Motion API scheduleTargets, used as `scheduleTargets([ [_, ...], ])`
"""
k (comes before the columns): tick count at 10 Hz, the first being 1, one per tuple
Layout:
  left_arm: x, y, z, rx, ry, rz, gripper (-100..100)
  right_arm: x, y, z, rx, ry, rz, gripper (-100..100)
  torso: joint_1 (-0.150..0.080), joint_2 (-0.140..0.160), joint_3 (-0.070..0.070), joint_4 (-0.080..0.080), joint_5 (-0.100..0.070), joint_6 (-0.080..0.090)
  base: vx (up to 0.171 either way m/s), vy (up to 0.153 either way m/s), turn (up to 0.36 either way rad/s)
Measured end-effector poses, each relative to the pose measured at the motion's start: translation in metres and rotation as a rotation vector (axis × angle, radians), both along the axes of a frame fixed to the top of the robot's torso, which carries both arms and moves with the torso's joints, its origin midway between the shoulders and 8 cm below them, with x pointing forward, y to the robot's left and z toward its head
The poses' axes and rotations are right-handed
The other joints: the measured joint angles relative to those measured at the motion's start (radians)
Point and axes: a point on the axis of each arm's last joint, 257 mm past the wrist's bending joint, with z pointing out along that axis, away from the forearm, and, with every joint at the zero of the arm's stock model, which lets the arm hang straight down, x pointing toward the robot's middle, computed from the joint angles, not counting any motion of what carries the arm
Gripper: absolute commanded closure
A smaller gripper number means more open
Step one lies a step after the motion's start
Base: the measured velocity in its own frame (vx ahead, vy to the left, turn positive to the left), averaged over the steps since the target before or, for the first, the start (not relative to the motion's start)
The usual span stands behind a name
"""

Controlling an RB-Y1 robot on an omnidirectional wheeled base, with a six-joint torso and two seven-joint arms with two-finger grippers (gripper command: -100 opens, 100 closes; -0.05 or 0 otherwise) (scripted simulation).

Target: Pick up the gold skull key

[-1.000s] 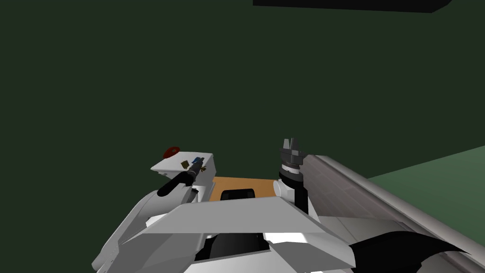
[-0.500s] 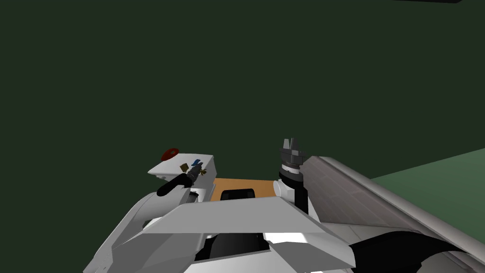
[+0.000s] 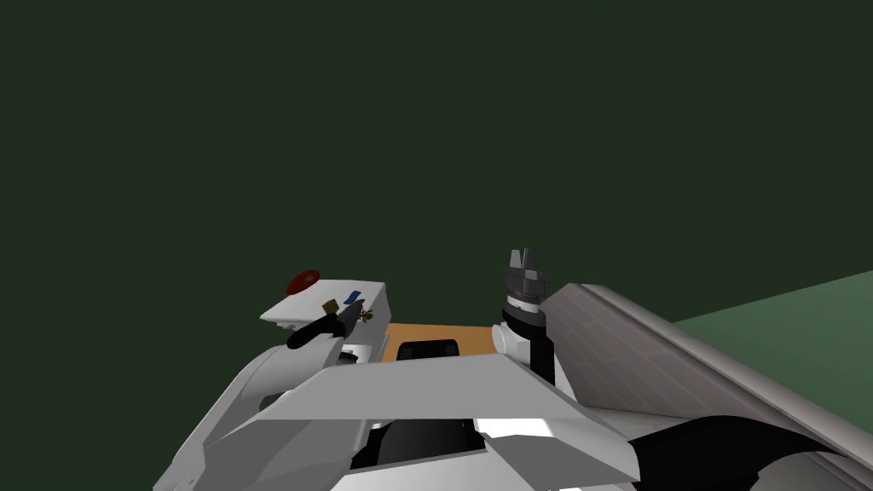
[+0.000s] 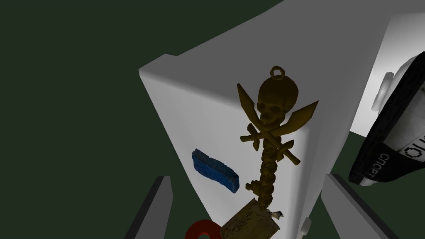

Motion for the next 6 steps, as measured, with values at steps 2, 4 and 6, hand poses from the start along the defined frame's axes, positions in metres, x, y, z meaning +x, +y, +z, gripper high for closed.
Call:
scheduleTargets([
  [2,-0.011,-0.003,-0.006,-0.022,0.038,0.019,-100,0.0,0.0,0.0,0.0,0.0,0.0,0,0.001,0.0,0.0,0.0,0.0,0.0,0.049,0.056,-0.012],
  [4,-0.019,-0.003,-0.011,-0.044,0.073,0.038,-100,0.0,0.0,0.0,0.0,0.0,0.0,0,0.001,0.0,0.0,0.0,0.0,0.0,0.054,0.043,-0.011],
  [6,-0.03,-0.007,-0.015,-0.068,0.108,0.057,-100,0.0,0.0,0.0,0.0,0.0,0.0,0,0.0,0.0,0.0,0.0,0.0,0.0,0.059,0.055,-0.012],
])
